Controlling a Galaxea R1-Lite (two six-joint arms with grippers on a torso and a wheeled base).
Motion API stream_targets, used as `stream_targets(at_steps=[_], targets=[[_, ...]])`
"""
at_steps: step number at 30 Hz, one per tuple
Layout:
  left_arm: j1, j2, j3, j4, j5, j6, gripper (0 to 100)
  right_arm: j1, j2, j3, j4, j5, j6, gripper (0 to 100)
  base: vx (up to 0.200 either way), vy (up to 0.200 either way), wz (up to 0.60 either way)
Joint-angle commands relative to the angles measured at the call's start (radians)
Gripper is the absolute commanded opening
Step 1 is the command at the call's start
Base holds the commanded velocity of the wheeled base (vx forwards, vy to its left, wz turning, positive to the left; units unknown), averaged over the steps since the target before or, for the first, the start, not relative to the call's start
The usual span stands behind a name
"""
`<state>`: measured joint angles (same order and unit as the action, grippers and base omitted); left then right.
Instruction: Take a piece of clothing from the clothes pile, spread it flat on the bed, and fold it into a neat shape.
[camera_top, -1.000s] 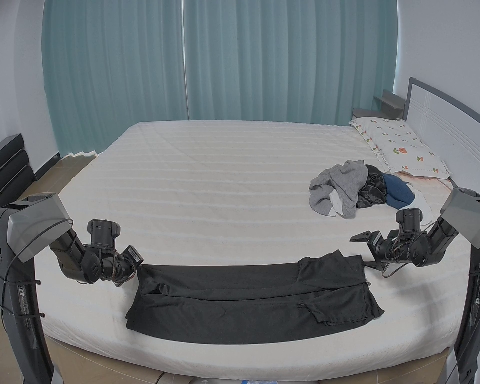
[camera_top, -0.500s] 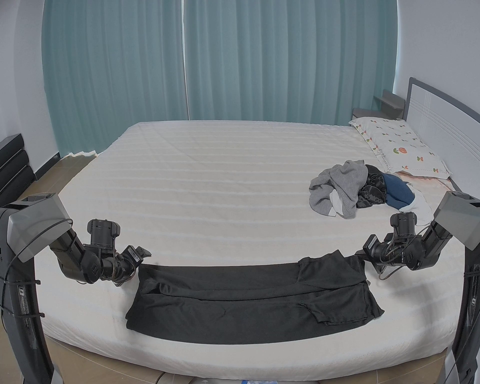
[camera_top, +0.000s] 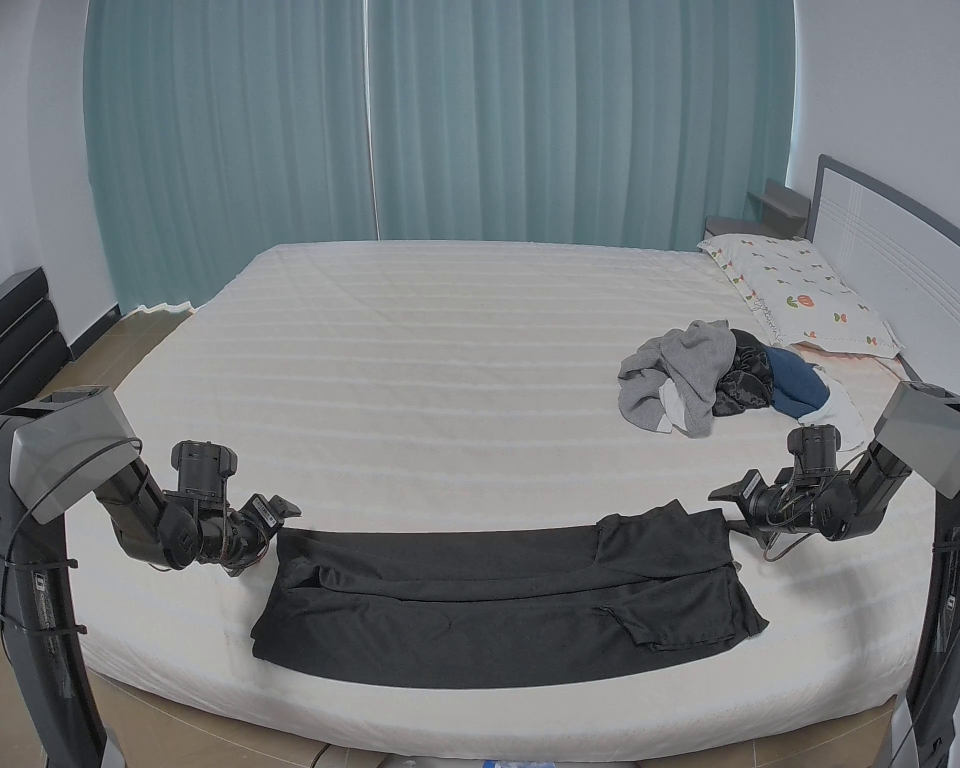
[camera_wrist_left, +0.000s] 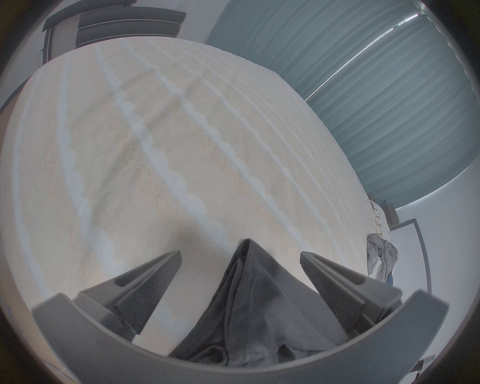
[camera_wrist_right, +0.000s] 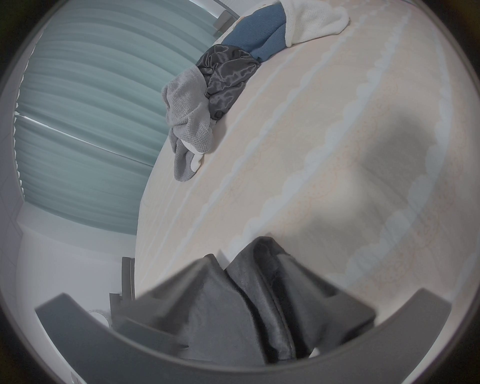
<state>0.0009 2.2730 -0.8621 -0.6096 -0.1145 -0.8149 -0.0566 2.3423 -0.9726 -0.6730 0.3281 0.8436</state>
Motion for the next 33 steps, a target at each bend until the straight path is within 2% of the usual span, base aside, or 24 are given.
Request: stream_targets(at_steps=[1,4,6,9,12,23,24,27,30,31,33], targets=[[-0.009,-0.116,0.089,-0.002,-0.021,0.000,100,0.003,-0.092,0.061,0.000,0.003,0.000,100,0.000,0.000,0.00],[-0.053,-0.162,0.132,-0.001,-0.047,-0.003,100,0.003,-0.130,0.078,0.000,0.003,0.011,100,0.000,0.000,0.00],[-0.074,-0.170,0.140,-0.001,-0.044,-0.010,100,0.003,-0.136,0.084,0.000,0.003,0.012,100,0.000,0.000,0.00],[-0.160,-0.184,0.146,0.001,-0.033,-0.073,100,0.004,-0.140,0.098,0.000,0.002,0.011,100,0.000,0.000,0.00],[-0.205,-0.171,0.153,0.002,-0.017,-0.081,100,0.003,-0.141,0.098,0.000,0.002,0.012,100,0.000,0.000,0.00],[-0.209,-0.127,0.150,0.002,0.033,-0.076,100,0.006,-0.138,0.103,0.000,0.002,0.012,100,0.000,0.000,0.00],[-0.208,-0.127,0.152,0.004,0.039,-0.076,0,0.006,-0.138,0.104,0.000,0.002,0.012,100,0.000,0.000,0.00],[-0.205,-0.136,0.164,0.021,0.075,-0.067,0,0.003,-0.138,0.104,0.000,0.002,0.012,100,0.000,0.000,0.00],[-0.197,-0.141,0.176,0.033,0.084,-0.020,0,0.003,-0.138,0.104,0.000,0.002,0.012,100,0.000,0.000,0.00],[-0.183,-0.148,0.190,0.037,0.096,0.026,0,0.003,-0.138,0.104,0.000,0.002,0.012,100,0.000,0.000,0.00],[-0.176,-0.153,0.196,0.037,0.102,0.042,0,0.004,-0.138,0.104,0.000,0.002,0.012,100,0.000,0.000,0.00]])
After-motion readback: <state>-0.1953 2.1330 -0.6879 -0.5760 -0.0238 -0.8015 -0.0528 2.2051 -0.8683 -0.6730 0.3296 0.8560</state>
